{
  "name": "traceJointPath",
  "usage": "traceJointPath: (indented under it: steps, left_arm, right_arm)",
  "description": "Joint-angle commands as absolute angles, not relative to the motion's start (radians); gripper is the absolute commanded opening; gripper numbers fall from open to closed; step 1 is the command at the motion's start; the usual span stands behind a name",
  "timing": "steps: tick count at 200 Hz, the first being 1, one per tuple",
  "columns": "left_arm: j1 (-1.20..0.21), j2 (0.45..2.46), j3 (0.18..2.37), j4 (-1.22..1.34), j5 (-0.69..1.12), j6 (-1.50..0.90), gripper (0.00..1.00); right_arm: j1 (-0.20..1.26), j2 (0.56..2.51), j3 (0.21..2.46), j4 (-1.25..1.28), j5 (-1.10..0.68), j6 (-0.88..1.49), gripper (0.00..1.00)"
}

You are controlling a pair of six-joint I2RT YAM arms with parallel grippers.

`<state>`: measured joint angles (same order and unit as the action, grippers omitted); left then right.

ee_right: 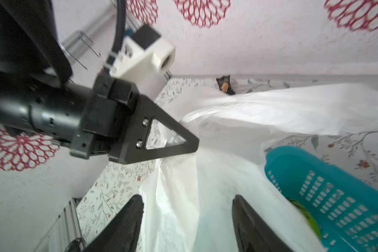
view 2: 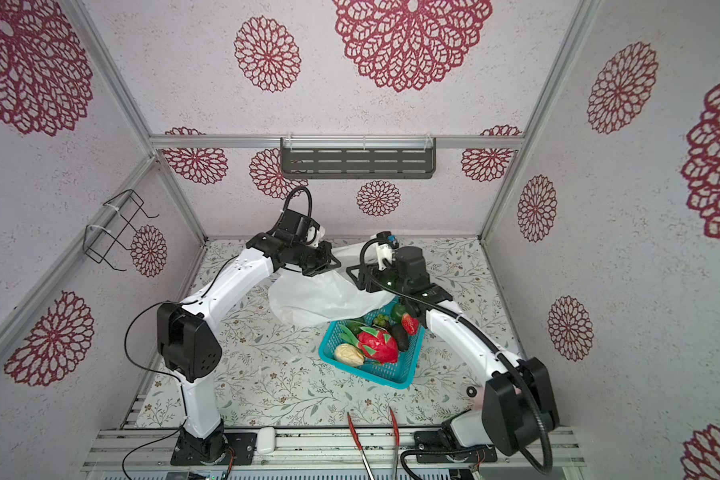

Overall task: Place the fruits into the plastic bag
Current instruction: Open the plastic bag at the top-center of the table, then pick up the bin from the plate.

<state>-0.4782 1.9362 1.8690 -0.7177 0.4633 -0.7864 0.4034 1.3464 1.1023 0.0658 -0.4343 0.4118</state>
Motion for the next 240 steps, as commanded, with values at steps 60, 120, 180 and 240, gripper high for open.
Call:
traceJointPath:
  steps: [60, 120, 180, 240]
  left_arm:
    - [-0.434, 1.822, 1.777, -0.511, 0.599, -0.878, 0.0]
    - [-0.411, 1.758, 1.723, -0.464, 0.638, -0.812, 0.0]
    - [-0.397, 1.69, 1.663, -0.402, 0.704, -0.719, 0.0]
    - [-0.386, 1.641, 1.599, -0.335, 0.671, -0.688, 0.0]
  right_arm:
    - [0.217, 1.239, 1.128, -0.002, -0.355, 0.469, 0.69]
    - [0.132, 1.228, 1.075, -0.036, -0.29, 0.52, 0.7]
    - [0.143, 1.255, 1.056, 0.006, -0.487, 0.476, 0.69]
    - [0.203, 1.262, 0.995, 0.074, -0.38, 0.547, 0.7]
